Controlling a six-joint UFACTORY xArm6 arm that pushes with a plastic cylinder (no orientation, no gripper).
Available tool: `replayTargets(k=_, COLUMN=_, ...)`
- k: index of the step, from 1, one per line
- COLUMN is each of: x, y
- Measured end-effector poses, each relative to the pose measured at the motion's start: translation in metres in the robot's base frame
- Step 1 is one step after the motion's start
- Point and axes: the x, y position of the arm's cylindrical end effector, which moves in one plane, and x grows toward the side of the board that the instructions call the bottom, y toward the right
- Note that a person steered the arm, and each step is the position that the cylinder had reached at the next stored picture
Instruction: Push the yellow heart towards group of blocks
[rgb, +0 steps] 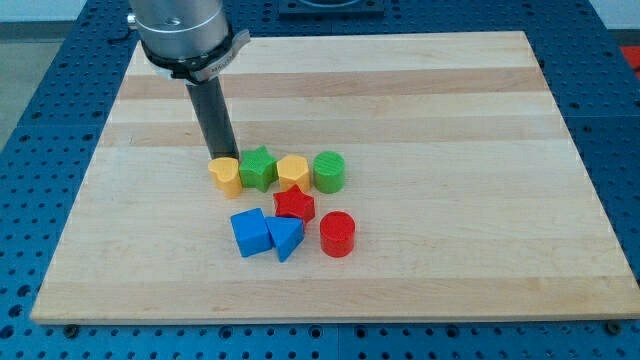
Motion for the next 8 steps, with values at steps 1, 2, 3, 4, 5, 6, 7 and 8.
replayTargets(k=1, x=0.006, y=0.013)
replayTargets(k=2, x=0.010, y=0.029)
replayTargets(k=3, x=0.011, y=0.040)
replayTargets(k=4, x=0.005, y=0.033)
replayTargets(k=5, x=-0.012, y=0.016)
replayTargets(k=6, x=-0.012, y=-0.009)
replayTargets(k=7, x=0.006, y=-0.026)
replayTargets(k=8, x=0.023, y=-0.022)
